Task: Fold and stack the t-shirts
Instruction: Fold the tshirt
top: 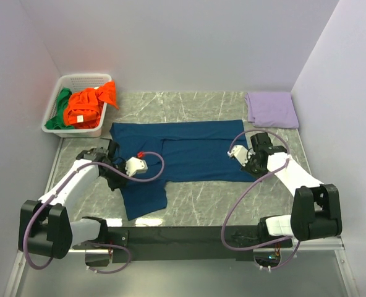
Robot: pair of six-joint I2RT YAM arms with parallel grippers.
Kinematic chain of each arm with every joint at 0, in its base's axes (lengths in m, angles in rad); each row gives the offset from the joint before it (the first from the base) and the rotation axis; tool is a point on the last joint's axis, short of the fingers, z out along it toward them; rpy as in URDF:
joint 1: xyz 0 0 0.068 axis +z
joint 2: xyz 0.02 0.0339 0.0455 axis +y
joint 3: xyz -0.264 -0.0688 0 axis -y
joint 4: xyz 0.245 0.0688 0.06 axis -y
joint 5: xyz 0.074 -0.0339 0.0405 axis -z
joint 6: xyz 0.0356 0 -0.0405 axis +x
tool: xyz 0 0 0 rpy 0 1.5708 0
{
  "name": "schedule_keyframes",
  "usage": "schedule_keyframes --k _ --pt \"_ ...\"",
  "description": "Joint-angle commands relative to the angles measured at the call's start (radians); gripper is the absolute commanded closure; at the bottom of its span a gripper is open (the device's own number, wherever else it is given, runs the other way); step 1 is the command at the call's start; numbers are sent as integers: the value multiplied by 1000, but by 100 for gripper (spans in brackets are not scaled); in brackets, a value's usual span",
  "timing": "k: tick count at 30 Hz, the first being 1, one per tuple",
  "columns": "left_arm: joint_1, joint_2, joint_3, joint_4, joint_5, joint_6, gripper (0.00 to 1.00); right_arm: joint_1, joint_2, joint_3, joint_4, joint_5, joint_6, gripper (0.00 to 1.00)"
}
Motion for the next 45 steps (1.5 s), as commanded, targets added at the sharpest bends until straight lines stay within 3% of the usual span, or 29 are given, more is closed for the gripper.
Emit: schedule_keyframes --k 1,9,13,16,23,32,39,40,42,45 --pt "19 19 95 -49 51 -1 99 -23 -3 75 -28 -26 -15 100" --pt "60 129 217 -88 81 28 99 -34 103 202 -116 -86 -37 100" --pt "60 151 203 -69 84 30 99 -32 67 140 -124 -108 -72 70" --pt "60 152 194 -60 87 24 99 -25 30 75 -91 -108 -87 63" --pt "60 168 186 -46 78 17 99 -12 83 34 -3 -86 -95 54" --pt "62 186 177 -29 58 14 99 -8 157 11 23 -88 -123 53" --pt "62 206 172 -9 60 2 99 -3 232 0 87 -56 -113 57" --pt "62 207 174 -8 58 2 99 -1 241 5 86 -50 -113 62" --pt "62 209 172 -5 55 2 99 -1 267 5 77 -36 -116 86" --pt "65 207 183 -9 58 -3 99 -3 258 -3 69 -26 -124 100"
